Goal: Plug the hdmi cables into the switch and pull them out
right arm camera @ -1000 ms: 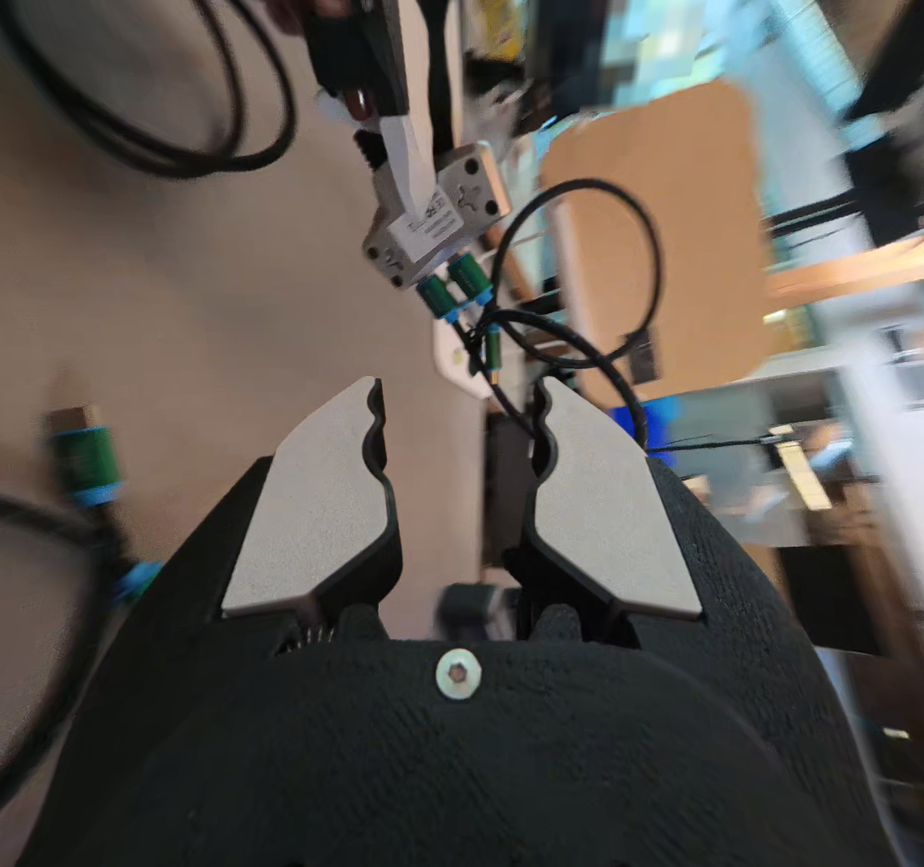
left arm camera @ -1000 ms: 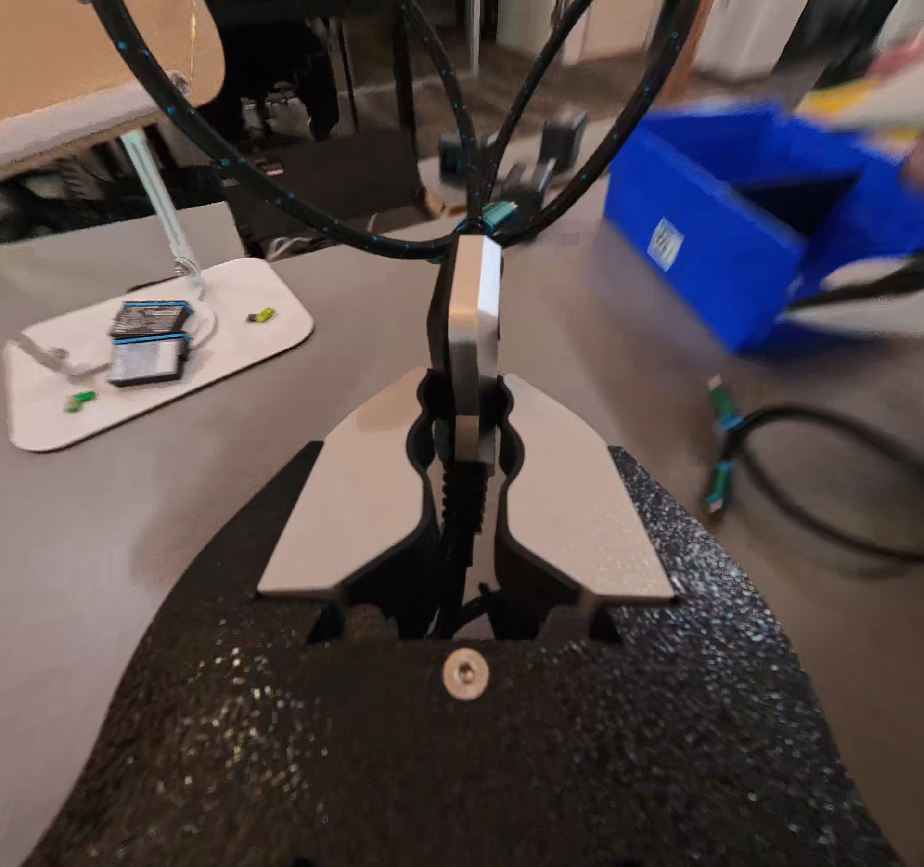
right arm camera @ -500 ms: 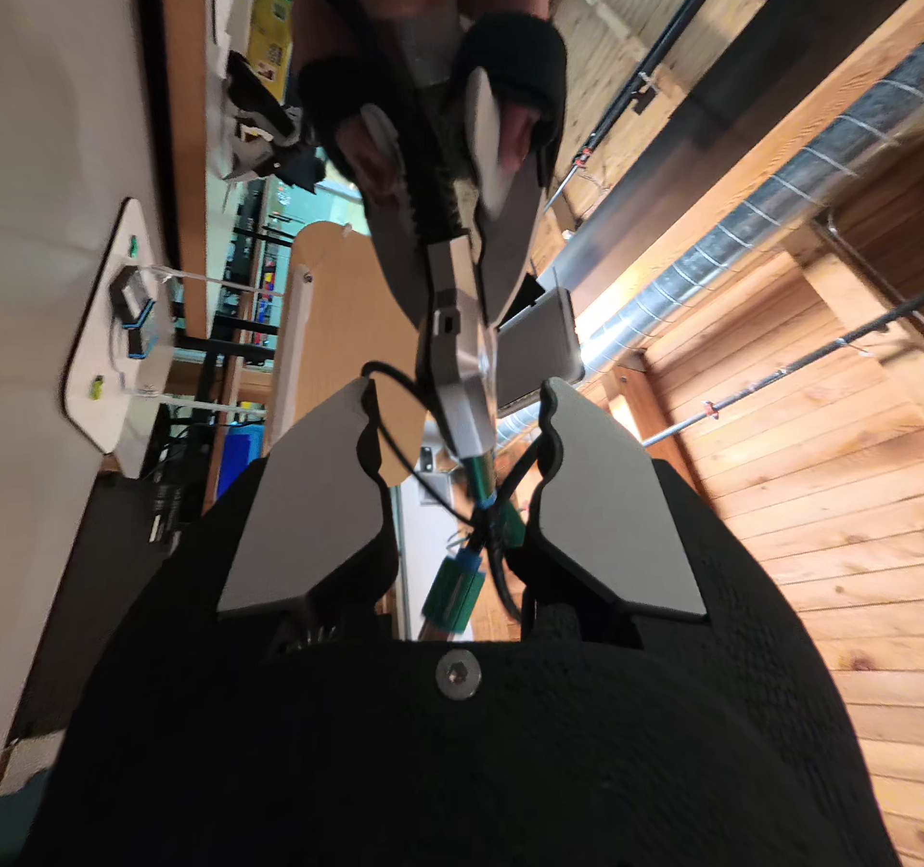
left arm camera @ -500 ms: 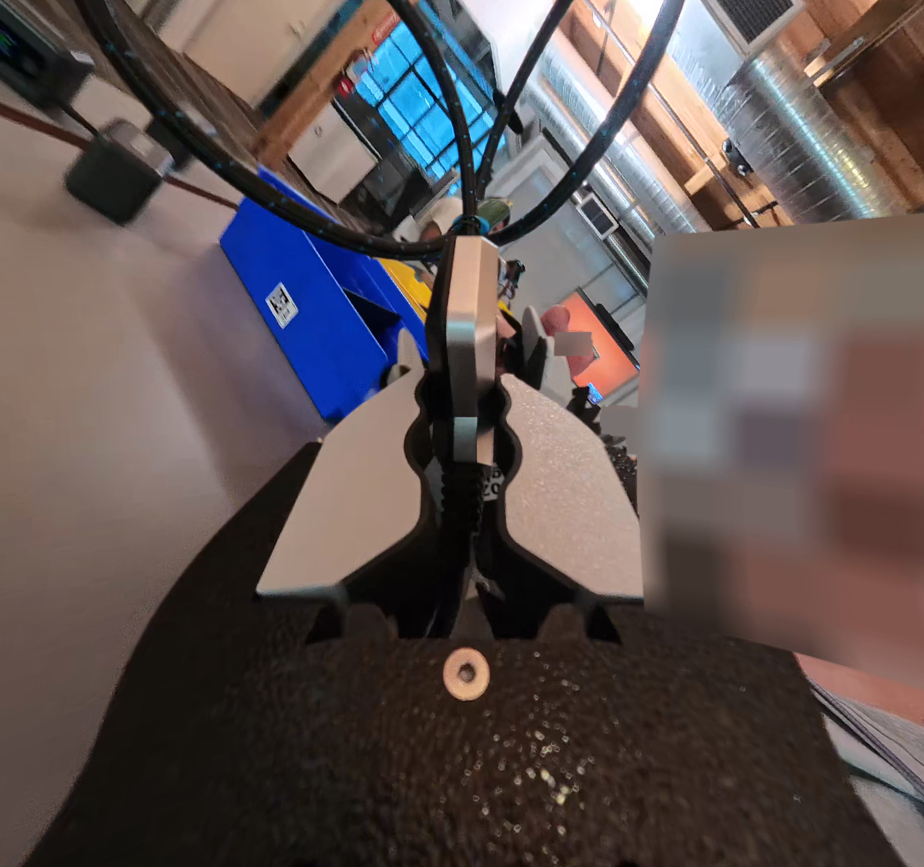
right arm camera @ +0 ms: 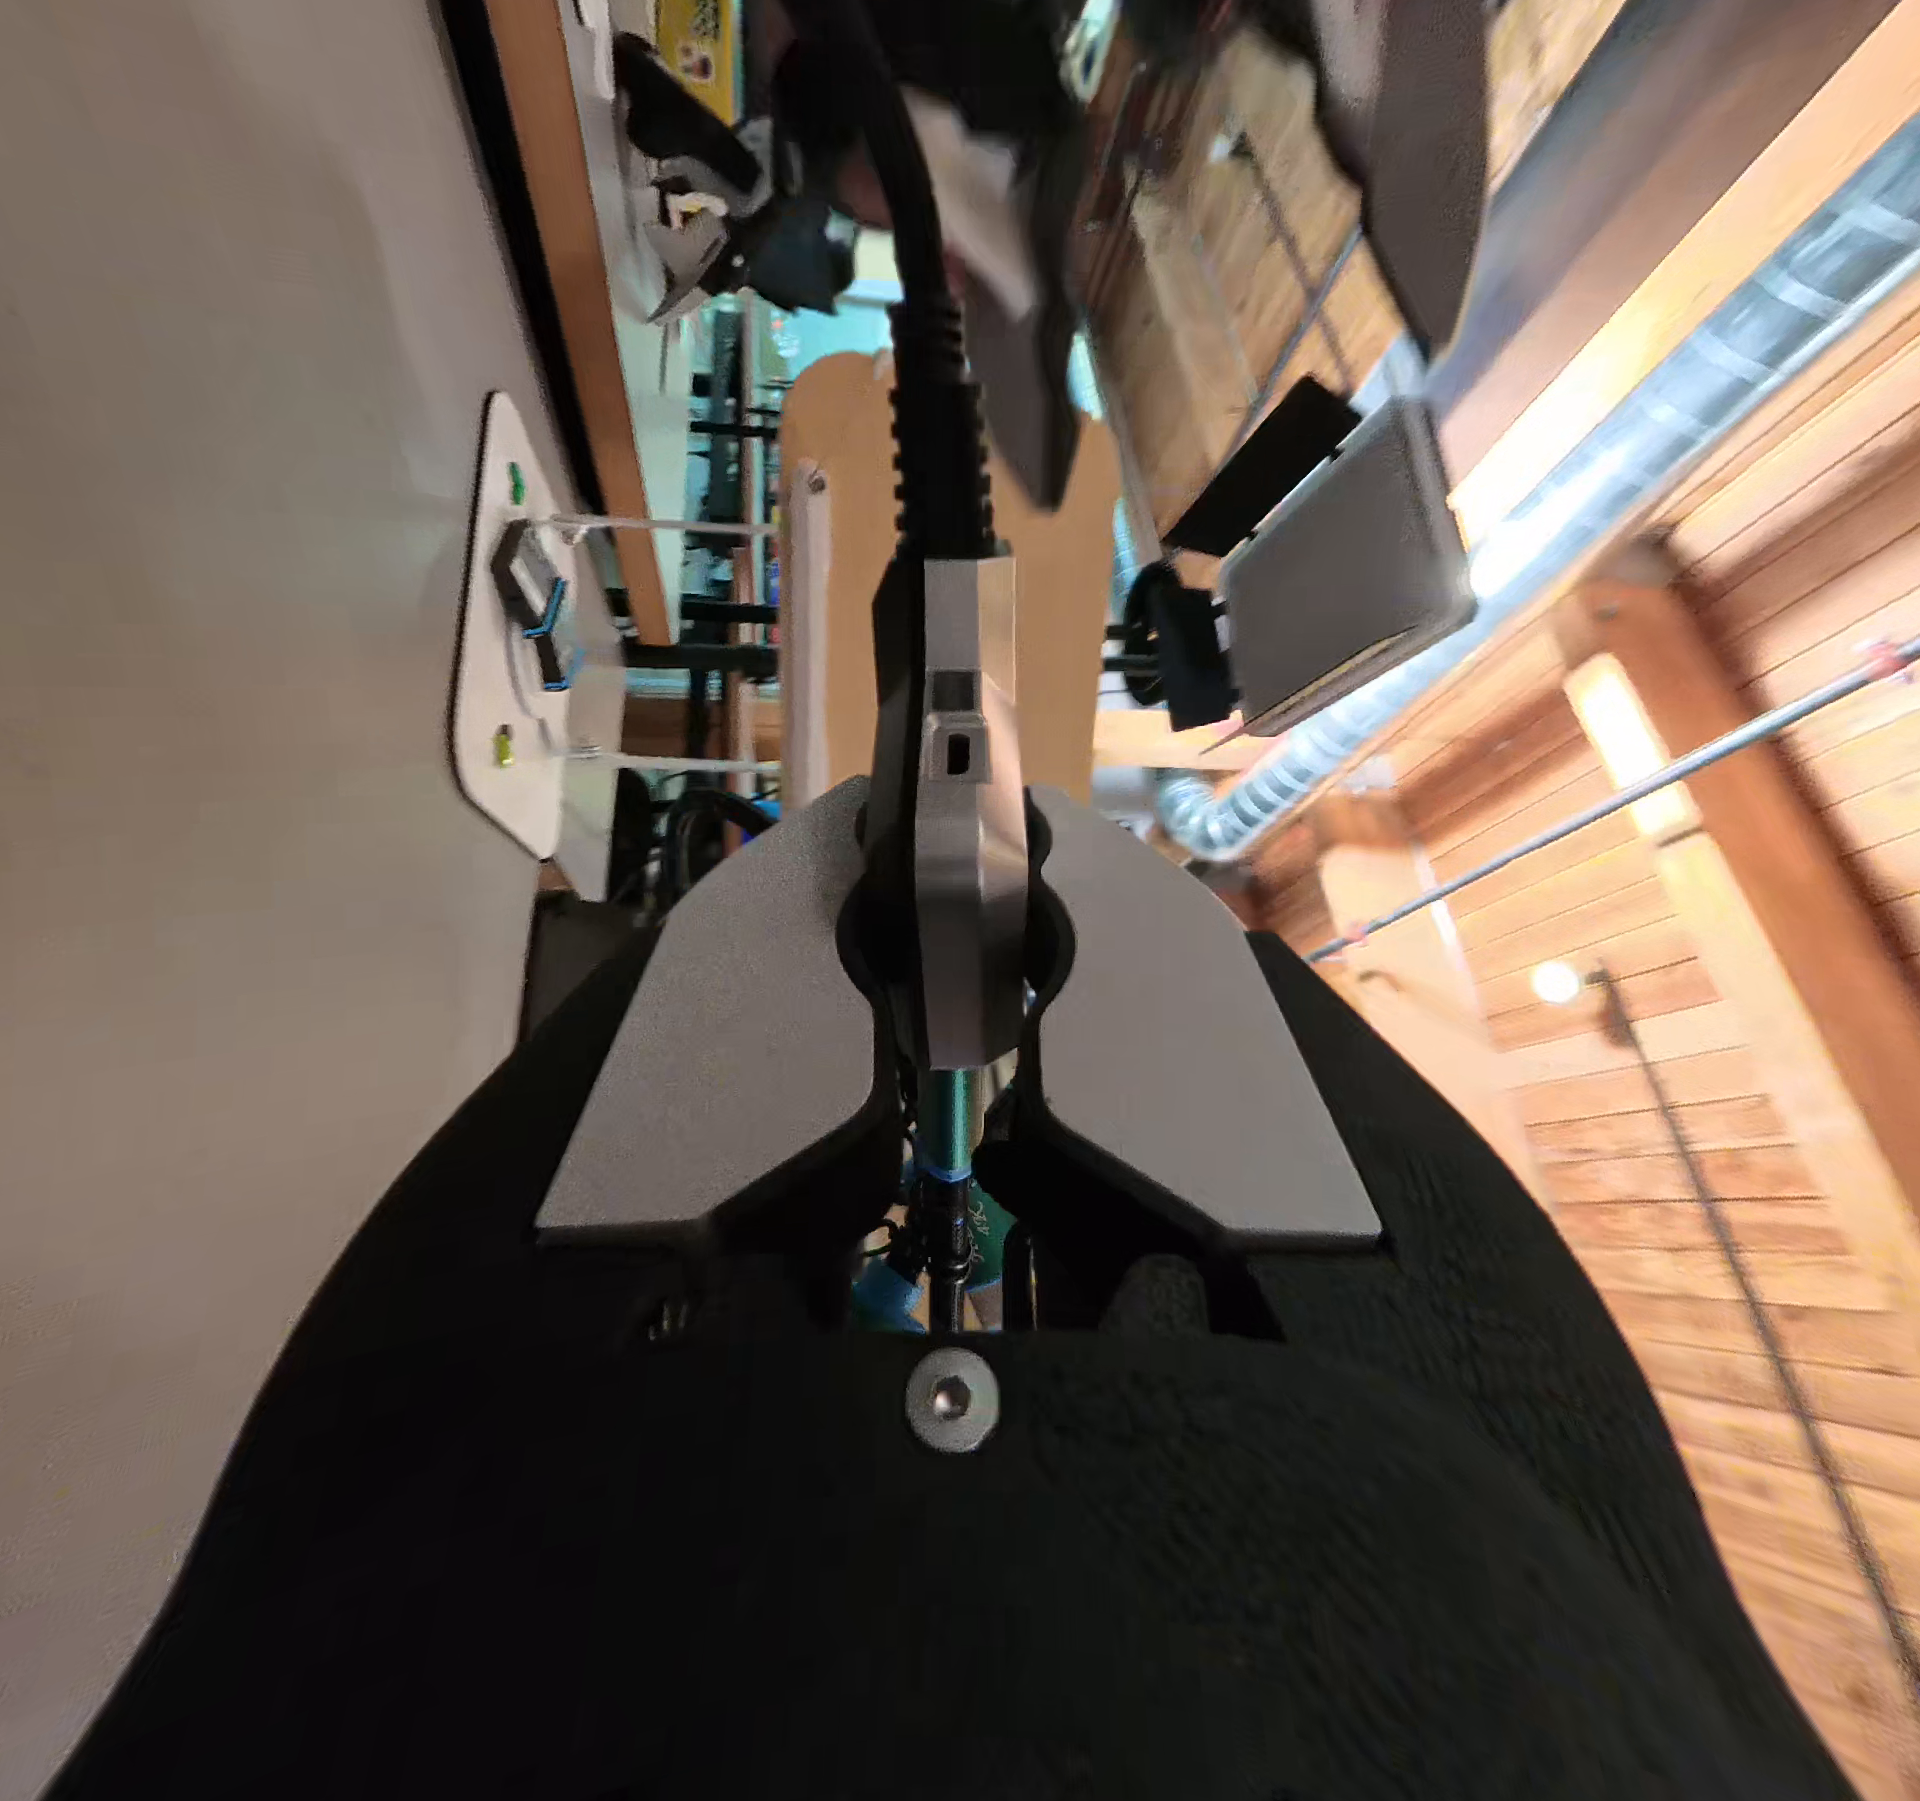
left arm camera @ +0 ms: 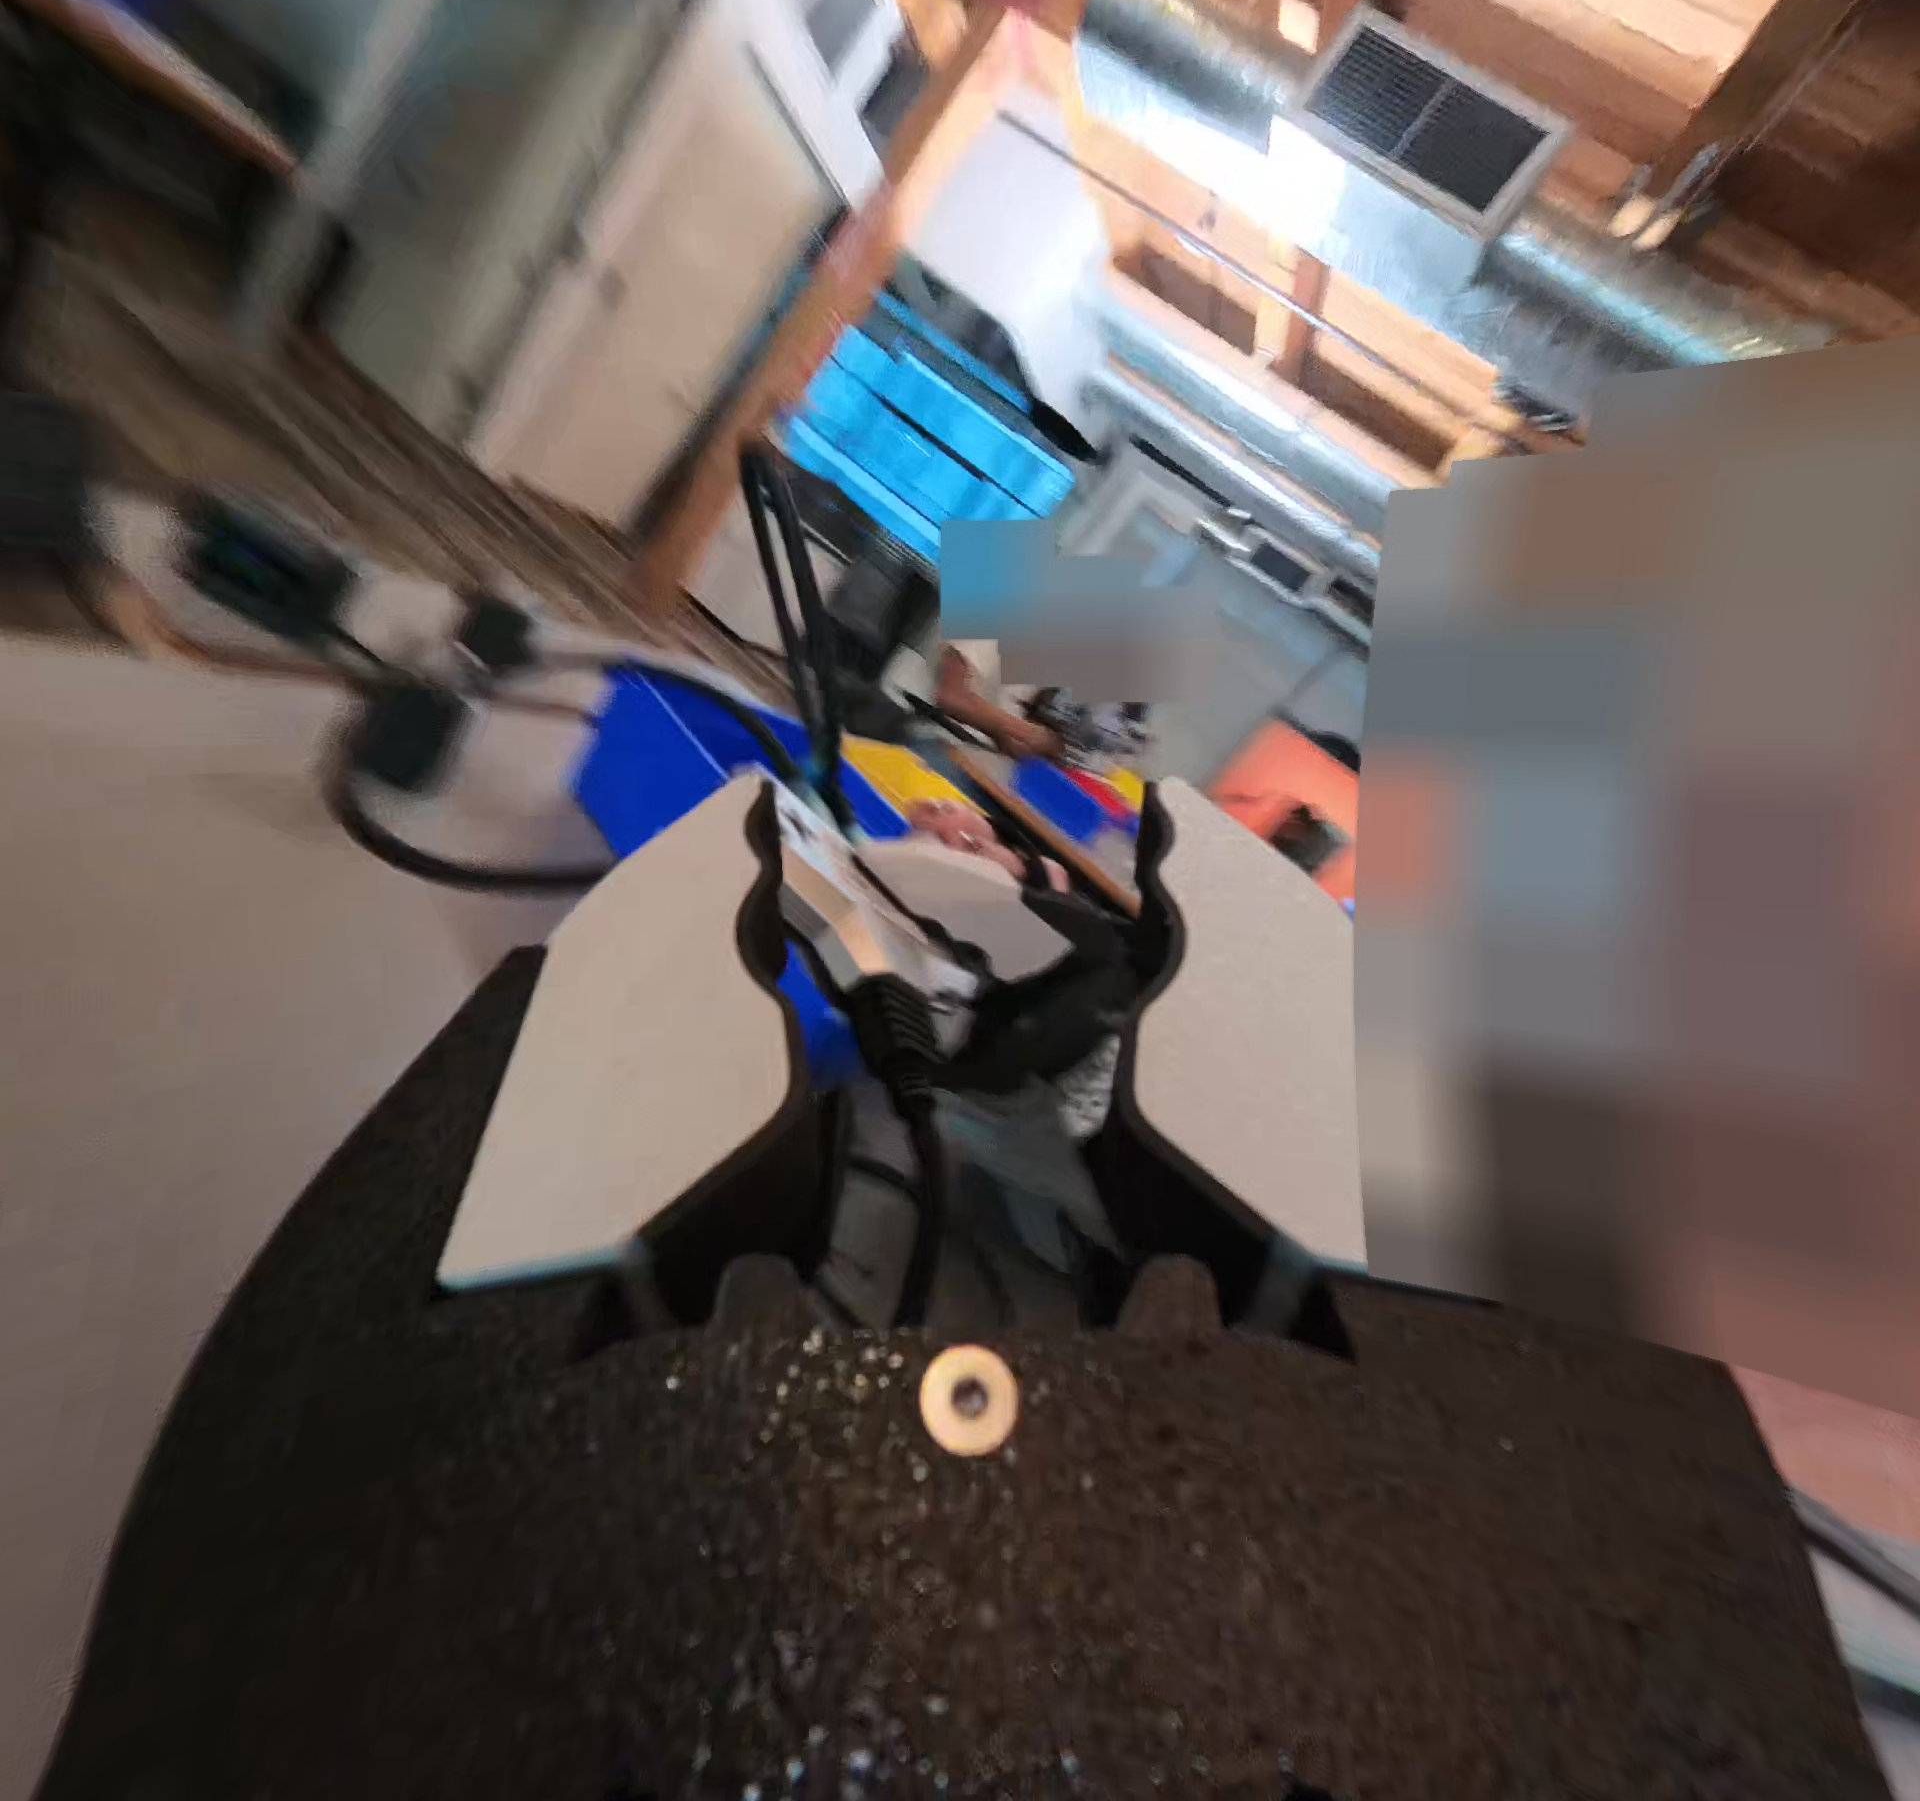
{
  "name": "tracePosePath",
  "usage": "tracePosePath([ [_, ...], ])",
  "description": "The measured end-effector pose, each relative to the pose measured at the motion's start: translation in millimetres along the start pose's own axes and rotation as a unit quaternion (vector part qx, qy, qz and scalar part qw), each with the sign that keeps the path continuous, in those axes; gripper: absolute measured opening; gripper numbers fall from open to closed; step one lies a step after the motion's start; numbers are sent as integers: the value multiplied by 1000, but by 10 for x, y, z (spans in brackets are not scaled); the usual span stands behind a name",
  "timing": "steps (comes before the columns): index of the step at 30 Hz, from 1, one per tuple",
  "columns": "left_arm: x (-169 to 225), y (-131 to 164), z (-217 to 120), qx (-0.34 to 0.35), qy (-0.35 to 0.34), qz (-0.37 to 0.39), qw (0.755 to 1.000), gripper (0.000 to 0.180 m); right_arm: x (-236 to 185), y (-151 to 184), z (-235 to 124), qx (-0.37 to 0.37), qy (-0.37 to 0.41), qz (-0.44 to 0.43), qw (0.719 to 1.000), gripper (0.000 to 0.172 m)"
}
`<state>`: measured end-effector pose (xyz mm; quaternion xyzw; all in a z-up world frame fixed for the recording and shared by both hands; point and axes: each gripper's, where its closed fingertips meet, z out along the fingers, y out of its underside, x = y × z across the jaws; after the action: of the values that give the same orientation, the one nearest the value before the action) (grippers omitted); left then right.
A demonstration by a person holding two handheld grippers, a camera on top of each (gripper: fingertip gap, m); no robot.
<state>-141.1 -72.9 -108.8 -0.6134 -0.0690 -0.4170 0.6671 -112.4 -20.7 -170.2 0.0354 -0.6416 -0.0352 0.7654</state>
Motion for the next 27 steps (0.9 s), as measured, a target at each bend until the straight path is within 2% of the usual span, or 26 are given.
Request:
tracePosePath([
  [1, -28, -142, -78, 23, -37, 59, 997, 64, -2, 53, -5, -5, -11, 19, 1000, 21],
  [2, -118, -269, -169, 36, -100, 130, 986, 64, 3, 108, -9, -11, -20, 42, 999, 21],
  [3, -236, -369, -274, 33, -175, 221, 959, 61, 15, 160, -14, -17, -28, 66, 997, 21],
  [4, -360, -454, -392, 19, -254, 320, 913, 58, 32, 206, -22, -22, -35, 88, 995, 20],
  [6, -550, -525, -569, -43, -367, 498, 784, 54, 91, 276, -45, -25, -38, 130, 991, 20],
  [8, -689, -401, -571, -129, -397, 626, 658, 59, 136, 310, -77, -20, -48, 169, 984, 21],
  [10, -689, -110, -370, -183, -348, 725, 566, 65, 160, 307, -114, -9, -66, 204, 977, 21],
  [11, -611, 51, -227, -181, -308, 768, 532, 63, 165, 300, -130, -4, -76, 219, 973, 21],
  [13, -446, 272, 8, -157, -252, 806, 512, 66, 142, 258, -167, 11, -100, 238, 966, 21],
  [14, -371, 332, 98, -145, -236, 811, 515, 67, 120, 235, -185, 16, -110, 241, 964, 21],
  [17, -259, 536, 318, -150, -181, 806, 543, 68, 35, 187, -223, 22, -136, 244, 960, 21],
  [19, -262, 691, 427, -173, -148, 805, 548, 64, -17, 170, -240, 24, -153, 244, 957, 20],
  [23, -233, 873, 573, -186, -106, 807, 550, 45, -76, 94, -296, 44, -187, 248, 949, 21],
  [25, -172, 889, 614, -172, -95, 803, 563, 27, -111, 68, -327, 49, -203, 245, 947, 21],
  [27, -179, 911, 617, -175, -90, 785, 588, 26, -114, 73, -344, 51, -207, 247, 945, 21],
])
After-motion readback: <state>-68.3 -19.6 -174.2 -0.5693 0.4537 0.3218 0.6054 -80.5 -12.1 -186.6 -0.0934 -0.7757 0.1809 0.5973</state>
